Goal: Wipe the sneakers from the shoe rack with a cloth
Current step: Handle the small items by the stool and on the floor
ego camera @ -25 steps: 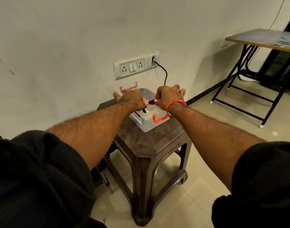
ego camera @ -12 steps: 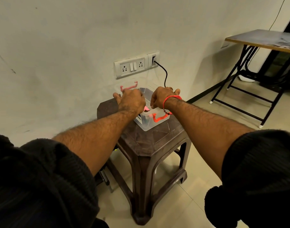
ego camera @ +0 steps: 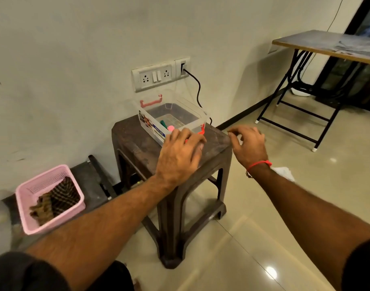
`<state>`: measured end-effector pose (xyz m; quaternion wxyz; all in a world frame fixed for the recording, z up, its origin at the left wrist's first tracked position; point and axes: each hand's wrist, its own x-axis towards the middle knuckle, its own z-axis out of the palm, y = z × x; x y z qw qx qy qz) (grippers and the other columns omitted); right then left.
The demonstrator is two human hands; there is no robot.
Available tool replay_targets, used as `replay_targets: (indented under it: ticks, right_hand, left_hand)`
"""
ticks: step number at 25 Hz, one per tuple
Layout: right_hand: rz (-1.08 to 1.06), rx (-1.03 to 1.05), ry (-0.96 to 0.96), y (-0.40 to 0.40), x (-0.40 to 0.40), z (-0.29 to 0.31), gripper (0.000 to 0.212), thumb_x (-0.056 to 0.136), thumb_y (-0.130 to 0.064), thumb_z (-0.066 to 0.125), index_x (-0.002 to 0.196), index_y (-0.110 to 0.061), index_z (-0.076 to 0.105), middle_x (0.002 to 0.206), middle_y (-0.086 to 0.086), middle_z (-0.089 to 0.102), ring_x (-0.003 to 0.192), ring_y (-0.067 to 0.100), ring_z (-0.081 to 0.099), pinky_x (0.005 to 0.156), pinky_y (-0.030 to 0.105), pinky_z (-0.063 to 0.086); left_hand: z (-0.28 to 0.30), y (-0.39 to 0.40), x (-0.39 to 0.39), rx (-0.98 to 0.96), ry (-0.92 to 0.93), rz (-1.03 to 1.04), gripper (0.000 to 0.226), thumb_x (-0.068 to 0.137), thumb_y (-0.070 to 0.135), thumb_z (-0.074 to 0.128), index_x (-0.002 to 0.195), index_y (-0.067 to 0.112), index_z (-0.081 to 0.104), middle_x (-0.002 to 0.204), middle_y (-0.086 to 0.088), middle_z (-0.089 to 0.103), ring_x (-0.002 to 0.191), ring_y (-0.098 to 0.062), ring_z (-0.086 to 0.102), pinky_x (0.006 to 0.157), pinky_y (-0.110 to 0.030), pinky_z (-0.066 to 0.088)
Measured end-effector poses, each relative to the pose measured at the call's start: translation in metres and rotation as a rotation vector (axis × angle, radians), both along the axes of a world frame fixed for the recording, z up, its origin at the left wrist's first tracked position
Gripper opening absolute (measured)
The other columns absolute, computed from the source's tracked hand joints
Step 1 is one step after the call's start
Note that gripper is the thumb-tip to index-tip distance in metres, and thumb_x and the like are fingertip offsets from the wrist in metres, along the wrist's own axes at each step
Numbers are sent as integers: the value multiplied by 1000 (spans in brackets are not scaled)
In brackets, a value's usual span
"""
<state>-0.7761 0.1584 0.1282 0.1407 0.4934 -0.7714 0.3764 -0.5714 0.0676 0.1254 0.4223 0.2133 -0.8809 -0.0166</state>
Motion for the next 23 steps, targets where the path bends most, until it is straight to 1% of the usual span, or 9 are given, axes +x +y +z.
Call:
replay_targets:
  ticks: [2, 4, 6, 8, 11, 13, 16, 20, 23]
  right_hand:
    - [-71, -3, -103, 31, -11, -39, 10, 95, -24, 60, 99, -25, 69, 97, -5, 71, 88, 19, 55, 84, 39, 41]
    - [-134, -7, -207, 58, -12, -77, 10, 92, -24, 59, 93, -25, 69, 90, -6, 71, 83, 22, 59, 80, 46, 48]
    - [-217, 38, -310, 86, -8, -115, 12, 91, -25, 57, 91, -23, 69, 87, -4, 70, 81, 26, 61, 78, 48, 50]
    - [-328, 141, -406, 119, -3, -165, 11, 92, -23, 59, 92, -21, 70, 87, -1, 71, 82, 31, 62, 81, 46, 49]
    - [-493, 255, -606, 176, 11, -241, 12, 94, -19, 59, 94, -19, 71, 92, 2, 73, 89, 31, 64, 85, 40, 50]
    - [-664, 342, -729, 210, 17, -286, 15, 95, -20, 57, 98, -18, 71, 100, 5, 73, 97, 31, 64, 85, 34, 46]
    - [-883, 457, -859, 251, 27, -338, 18, 95, -21, 56, 105, -19, 72, 109, 9, 70, 105, 34, 62, 87, 36, 48]
    - [-1066, 549, -951, 295, 39, -392, 25, 95, -18, 57, 119, -18, 64, 121, 12, 61, 113, 34, 57, 93, 41, 48]
    - [-1201, 676, -954, 321, 37, -418, 32, 95, -15, 53, 126, -18, 59, 127, 15, 54, 118, 38, 52, 100, 45, 45]
  left_hand:
    - [-17, 31, -10, -30, -36, -134, 18, 96, 23, 60, 112, 17, 66, 103, -6, 59, 92, -21, 56, 70, -38, 53]
    - [-38, 60, -19, 49, -116, -182, 23, 96, 23, 60, 119, 18, 65, 108, -5, 59, 87, -19, 61, 62, -35, 55]
    - [-67, 85, -31, 254, -246, -145, 32, 96, 28, 59, 128, 24, 56, 122, -2, 53, 94, -20, 64, 68, -38, 60]
    - [-107, 109, -43, 454, -359, -118, 40, 93, 27, 62, 131, 27, 49, 131, -1, 45, 101, -26, 65, 78, -44, 60]
    - [-165, 141, -55, 655, -525, -105, 48, 93, 25, 66, 136, 27, 45, 139, -1, 39, 109, -27, 62, 85, -42, 57]
    - [-204, 164, -60, 718, -659, -147, 50, 94, 27, 65, 139, 28, 43, 144, -1, 35, 114, -28, 60, 87, -45, 55]
    - [-254, 195, -68, 779, -795, -250, 50, 96, 30, 63, 142, 27, 41, 147, 0, 33, 115, -29, 60, 88, -46, 56]
    - [-306, 236, -80, 920, -889, -372, 50, 97, 30, 61, 144, 26, 42, 150, 1, 30, 117, -28, 57, 83, -39, 50]
    - [-332, 250, -83, 972, -922, -416, 48, 98, 30, 60, 143, 27, 43, 150, 2, 29, 117, -27, 56, 80, -36, 47]
